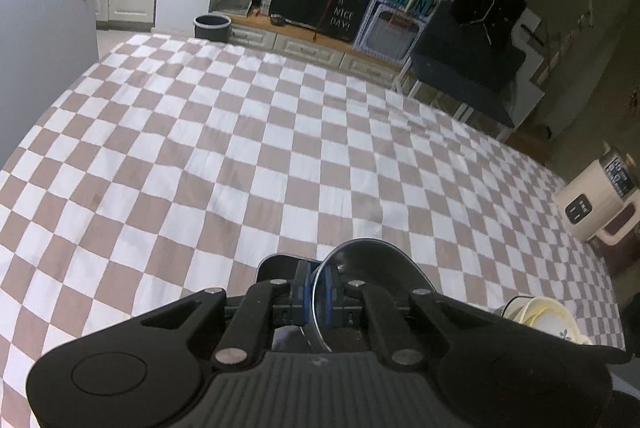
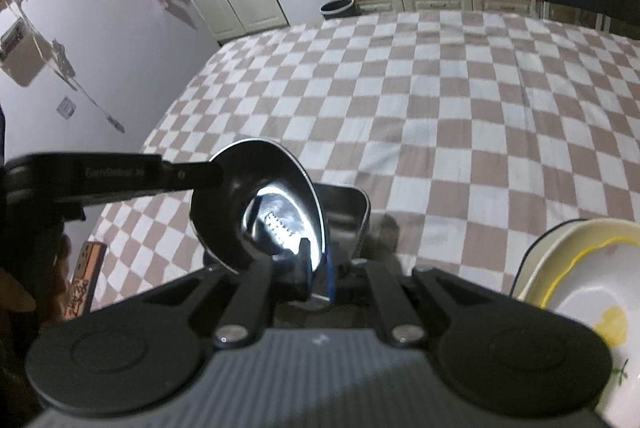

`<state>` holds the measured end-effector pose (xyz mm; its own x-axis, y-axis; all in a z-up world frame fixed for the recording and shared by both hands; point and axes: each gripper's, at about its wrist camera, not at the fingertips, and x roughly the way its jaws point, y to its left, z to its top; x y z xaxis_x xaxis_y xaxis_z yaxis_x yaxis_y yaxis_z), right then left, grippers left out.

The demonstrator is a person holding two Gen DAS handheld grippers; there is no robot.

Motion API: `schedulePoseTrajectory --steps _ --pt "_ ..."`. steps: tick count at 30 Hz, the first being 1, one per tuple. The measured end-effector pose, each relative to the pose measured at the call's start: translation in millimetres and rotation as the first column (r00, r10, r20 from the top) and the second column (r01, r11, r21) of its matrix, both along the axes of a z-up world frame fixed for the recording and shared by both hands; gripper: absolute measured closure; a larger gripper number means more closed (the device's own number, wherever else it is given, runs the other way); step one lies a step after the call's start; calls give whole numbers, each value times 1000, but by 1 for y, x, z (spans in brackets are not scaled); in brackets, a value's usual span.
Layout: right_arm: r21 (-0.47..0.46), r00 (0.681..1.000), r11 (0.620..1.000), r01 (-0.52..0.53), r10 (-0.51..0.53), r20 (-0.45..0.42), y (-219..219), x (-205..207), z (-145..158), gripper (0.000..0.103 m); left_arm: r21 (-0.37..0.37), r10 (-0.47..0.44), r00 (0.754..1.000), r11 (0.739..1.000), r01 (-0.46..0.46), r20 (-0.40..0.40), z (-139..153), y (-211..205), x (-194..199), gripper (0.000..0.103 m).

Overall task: Organize plates and bowls
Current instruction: 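Carry the steel bowl with both tools and lower it into the stacked pans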

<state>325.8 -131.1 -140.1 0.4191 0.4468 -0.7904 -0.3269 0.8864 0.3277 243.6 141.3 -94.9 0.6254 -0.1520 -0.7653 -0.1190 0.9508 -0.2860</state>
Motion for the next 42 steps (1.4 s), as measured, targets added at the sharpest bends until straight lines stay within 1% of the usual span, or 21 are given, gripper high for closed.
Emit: schedulePoseTrajectory --steps 7,18,28,36,42 --pt "-2 998 1000 -1 0 -56 2 5 -13 94 10 -11 999 1000 11 -48 -12 0 13 95" --pt "-28 995 999 -32 29 -100 16 9 -29 93 -3 -11 995 1000 11 -97 -24 8 23 92" --pt "-44 991 998 -47 41 -124 24 14 -38 93 24 -12 992 1000 15 -123 -32 8 31 91" --pt "-28 991 999 -31 27 -133 23 18 -42 93 21 -2 991 1000 5 -135 -36 9 34 91" --pt "-16 991 1000 -27 24 -135 25 18 -42 89 21 4 992 1000 -1 -129 -38 9 37 88"
